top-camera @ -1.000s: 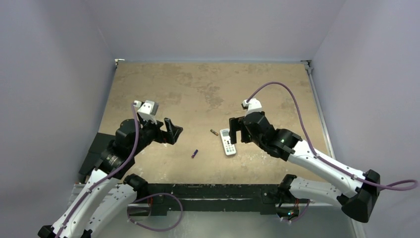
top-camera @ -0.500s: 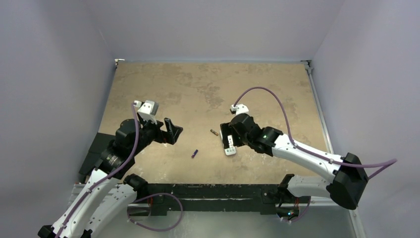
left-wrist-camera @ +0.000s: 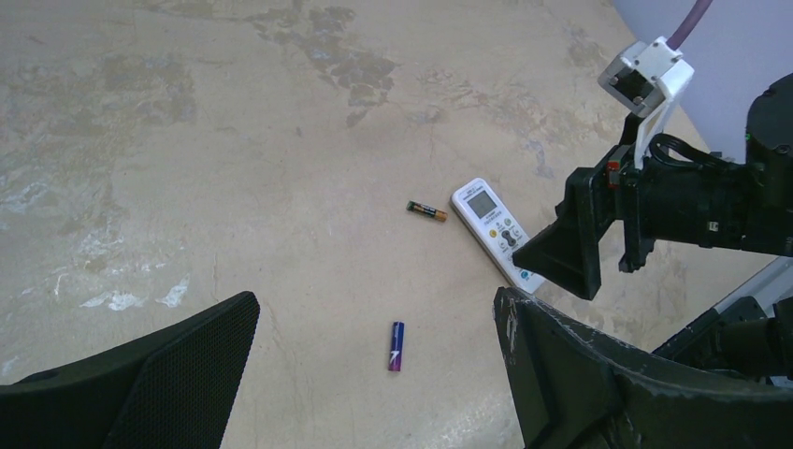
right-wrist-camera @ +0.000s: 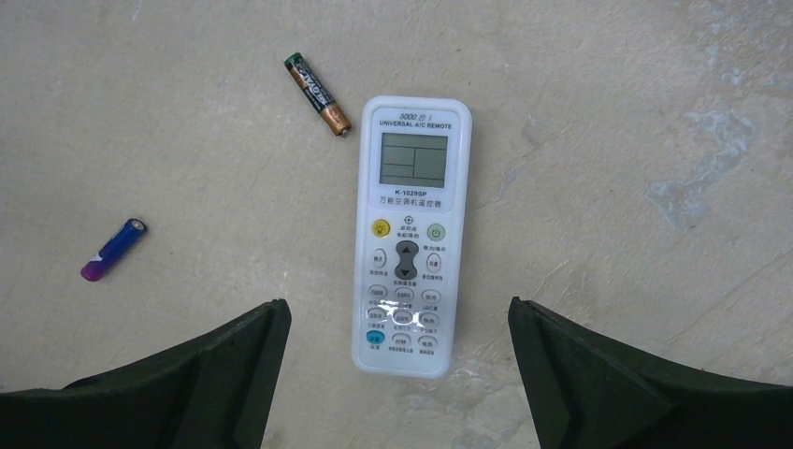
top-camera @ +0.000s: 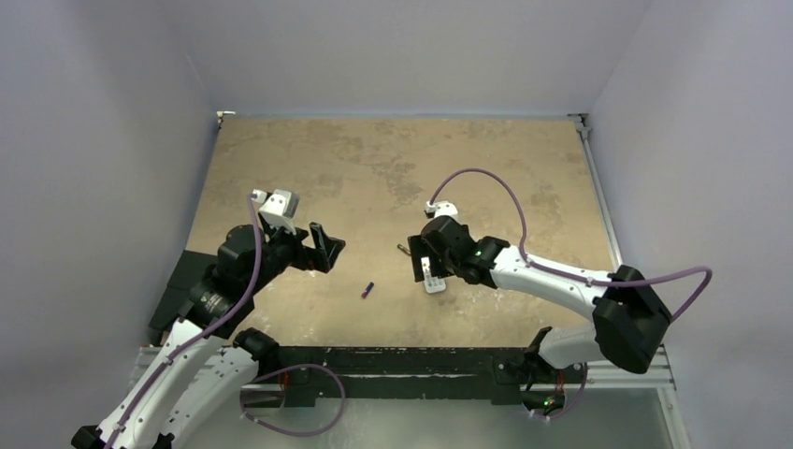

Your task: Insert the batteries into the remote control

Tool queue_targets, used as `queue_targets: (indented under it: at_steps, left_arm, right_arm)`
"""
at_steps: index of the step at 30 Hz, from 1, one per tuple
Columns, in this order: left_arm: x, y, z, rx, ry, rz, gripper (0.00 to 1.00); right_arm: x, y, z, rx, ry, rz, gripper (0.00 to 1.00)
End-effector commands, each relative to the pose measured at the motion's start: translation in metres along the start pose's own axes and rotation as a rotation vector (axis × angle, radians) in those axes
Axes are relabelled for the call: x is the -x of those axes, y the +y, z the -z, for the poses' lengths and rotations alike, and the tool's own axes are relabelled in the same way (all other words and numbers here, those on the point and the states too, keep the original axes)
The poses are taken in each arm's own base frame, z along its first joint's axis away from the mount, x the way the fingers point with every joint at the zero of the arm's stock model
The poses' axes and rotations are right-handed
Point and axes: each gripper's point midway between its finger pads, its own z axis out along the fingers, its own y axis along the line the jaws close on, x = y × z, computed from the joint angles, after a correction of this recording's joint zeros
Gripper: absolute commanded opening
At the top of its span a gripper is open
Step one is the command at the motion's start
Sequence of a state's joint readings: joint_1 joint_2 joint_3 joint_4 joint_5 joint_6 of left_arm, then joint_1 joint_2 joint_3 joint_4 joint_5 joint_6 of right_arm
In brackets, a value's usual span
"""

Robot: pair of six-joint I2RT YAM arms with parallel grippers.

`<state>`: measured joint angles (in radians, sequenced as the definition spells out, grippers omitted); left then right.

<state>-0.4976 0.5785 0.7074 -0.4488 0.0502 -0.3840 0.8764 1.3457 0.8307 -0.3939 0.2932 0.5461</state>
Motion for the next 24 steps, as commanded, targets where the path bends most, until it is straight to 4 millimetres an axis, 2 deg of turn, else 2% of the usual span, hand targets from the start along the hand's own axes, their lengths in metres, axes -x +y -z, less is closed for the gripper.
queue_targets:
  at_steps: [1, 15, 24]
  left_arm:
    - [0.015, -0.008, 0.003, -0.031, -0.05, 0.008, 0.98]
    - [0.017, -0.009, 0.005, -0.037, -0.059, 0.006, 0.98]
    - [0.016, -0.009, 0.005, -0.041, -0.058, 0.006, 0.98]
  right_arm:
    - [0.003, 0.005, -0.009, -0.005, -0.01, -0.037, 0.97]
    - [-0.003, 0.006, -0.033, -0.06, 0.03, -0.058, 0.93]
    - [-0.003, 0.007, -0.04, -0.074, 0.032, -0.065, 0.89]
